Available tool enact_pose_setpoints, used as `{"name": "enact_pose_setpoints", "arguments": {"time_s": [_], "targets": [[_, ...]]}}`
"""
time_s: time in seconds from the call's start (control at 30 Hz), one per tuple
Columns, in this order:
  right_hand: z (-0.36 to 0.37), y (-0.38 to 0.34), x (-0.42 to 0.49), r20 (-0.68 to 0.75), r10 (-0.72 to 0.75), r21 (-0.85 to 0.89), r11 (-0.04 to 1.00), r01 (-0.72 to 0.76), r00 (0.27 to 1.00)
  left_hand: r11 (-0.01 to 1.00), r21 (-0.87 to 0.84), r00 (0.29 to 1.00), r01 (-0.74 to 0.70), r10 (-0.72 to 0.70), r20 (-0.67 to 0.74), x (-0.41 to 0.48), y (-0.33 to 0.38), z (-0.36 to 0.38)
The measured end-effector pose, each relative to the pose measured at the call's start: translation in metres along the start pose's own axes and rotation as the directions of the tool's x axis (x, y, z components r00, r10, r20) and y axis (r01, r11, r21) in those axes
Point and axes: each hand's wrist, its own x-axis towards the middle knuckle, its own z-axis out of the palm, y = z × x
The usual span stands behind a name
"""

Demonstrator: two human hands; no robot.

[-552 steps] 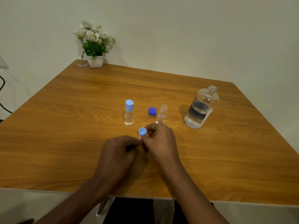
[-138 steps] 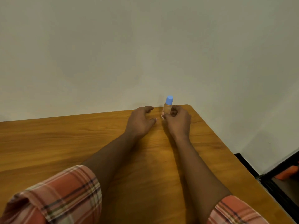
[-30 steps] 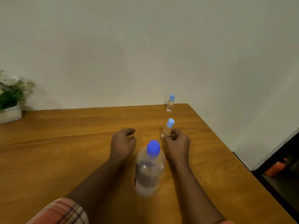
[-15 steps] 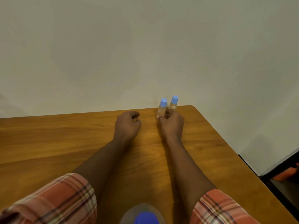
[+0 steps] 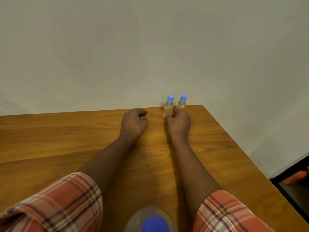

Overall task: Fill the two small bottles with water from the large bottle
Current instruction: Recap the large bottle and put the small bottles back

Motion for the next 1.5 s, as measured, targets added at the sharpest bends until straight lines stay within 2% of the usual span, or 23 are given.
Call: {"name": "enact_pose_setpoints", "arguments": {"time_s": [0.27, 0.5, 0.7, 0.87, 1.23, 1.4, 1.5], "targets": [[-0.027, 0.002, -0.038, 0.085, 0.002, 0.010, 1.000, -0.003, 0.996, 1.000, -0.017, 0.999, 0.015, -0.015, -0.042, -0.024, 0.005, -0.012], [-0.058, 0.004, -0.086, 0.163, -0.010, 0.081, 0.997, -0.003, 0.987, 0.994, -0.086, 0.996, 0.061, -0.066, -0.054, -0.079, 0.006, -0.038], [-0.090, 0.004, -0.139, 0.196, -0.004, 0.189, 0.981, -0.033, 0.981, 0.969, -0.205, 0.985, 0.137, -0.155, -0.071, -0.137, 0.003, -0.066], [-0.120, 0.003, -0.189, 0.262, 0.015, 0.288, 0.953, -0.093, 0.965, 0.957, -0.255, 0.989, 0.137, -0.145, -0.014, -0.193, 0.001, -0.091], [-0.162, -0.005, -0.271, 0.387, -0.030, 0.370, 0.921, -0.125, 0.922, 0.973, -0.207, 0.994, 0.106, -0.107, 0.003, -0.287, 0.004, -0.132], [-0.165, -0.012, -0.288, 0.443, -0.108, 0.355, 0.933, -0.064, 0.890, 0.983, -0.166, 0.996, 0.080, -0.083, -0.011, -0.309, 0.002, -0.141], [-0.166, -0.018, -0.292, 0.413, -0.150, 0.371, 0.928, -0.015, 0.898, 0.986, -0.152, 0.997, 0.074, -0.077, -0.016, -0.315, 0.005, -0.144]]}}
